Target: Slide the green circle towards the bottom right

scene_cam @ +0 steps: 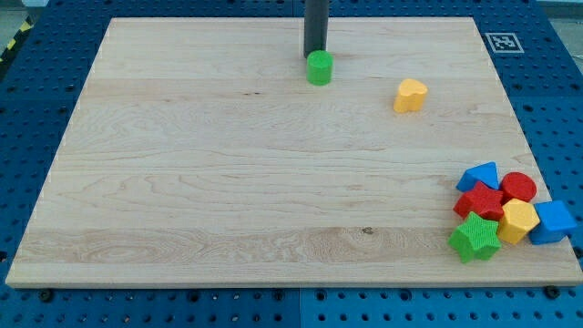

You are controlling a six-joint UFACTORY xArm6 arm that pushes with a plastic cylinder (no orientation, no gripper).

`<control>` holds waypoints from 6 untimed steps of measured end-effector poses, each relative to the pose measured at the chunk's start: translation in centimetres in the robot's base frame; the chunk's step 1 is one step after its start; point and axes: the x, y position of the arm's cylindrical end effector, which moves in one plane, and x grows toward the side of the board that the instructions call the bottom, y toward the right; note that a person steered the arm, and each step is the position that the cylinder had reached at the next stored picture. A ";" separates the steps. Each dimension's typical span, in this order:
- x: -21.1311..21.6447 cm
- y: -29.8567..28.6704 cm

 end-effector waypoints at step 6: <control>20.6 0.8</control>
